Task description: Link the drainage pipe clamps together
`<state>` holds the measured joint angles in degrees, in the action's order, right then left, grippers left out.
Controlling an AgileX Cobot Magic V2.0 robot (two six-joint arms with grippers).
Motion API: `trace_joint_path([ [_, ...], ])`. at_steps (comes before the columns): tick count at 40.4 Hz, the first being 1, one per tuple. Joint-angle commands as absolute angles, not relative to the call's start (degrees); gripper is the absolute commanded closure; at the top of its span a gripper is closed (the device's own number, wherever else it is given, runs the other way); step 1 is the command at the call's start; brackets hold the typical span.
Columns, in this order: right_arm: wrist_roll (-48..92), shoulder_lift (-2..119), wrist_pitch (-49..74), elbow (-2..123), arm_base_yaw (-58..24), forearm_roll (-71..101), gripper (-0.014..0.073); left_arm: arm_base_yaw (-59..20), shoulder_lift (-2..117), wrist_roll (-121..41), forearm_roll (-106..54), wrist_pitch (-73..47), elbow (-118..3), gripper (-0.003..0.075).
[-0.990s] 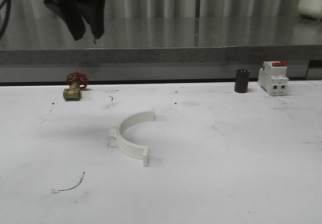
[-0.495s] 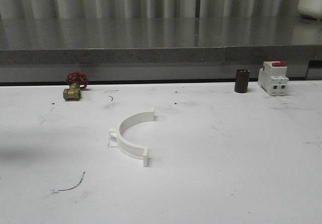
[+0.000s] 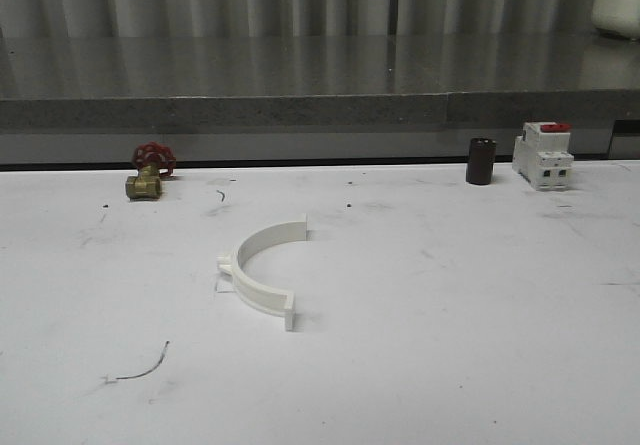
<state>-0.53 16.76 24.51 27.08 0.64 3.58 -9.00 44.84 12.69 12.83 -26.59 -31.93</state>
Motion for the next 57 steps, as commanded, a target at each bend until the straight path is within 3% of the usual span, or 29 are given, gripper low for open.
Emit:
trace_joint_path([
  [1,0.0,17.7,20.1,29.1,0.9,3.7,-0.0059,-10.0,36.6,12.5,13.5,-19.6,-28.9,0.0741],
  [9,0.0,17.7,20.1,29.1,0.9,3.7,-0.0059,-11.2,19.2,12.5,14.5,-16.6,-22.1,0.0741],
  [17,0.0,17.7,20.1,29.1,0.9,3.7,-0.0059,-11.2,9.8,12.5,18.7,-12.4,-19.3,0.0741],
  [57,0.0,17.7,20.1,29.1,0.9,3.7,-0.0059,-11.2,8.8,12.5,18.6,-12.3,-19.3,0.0741],
])
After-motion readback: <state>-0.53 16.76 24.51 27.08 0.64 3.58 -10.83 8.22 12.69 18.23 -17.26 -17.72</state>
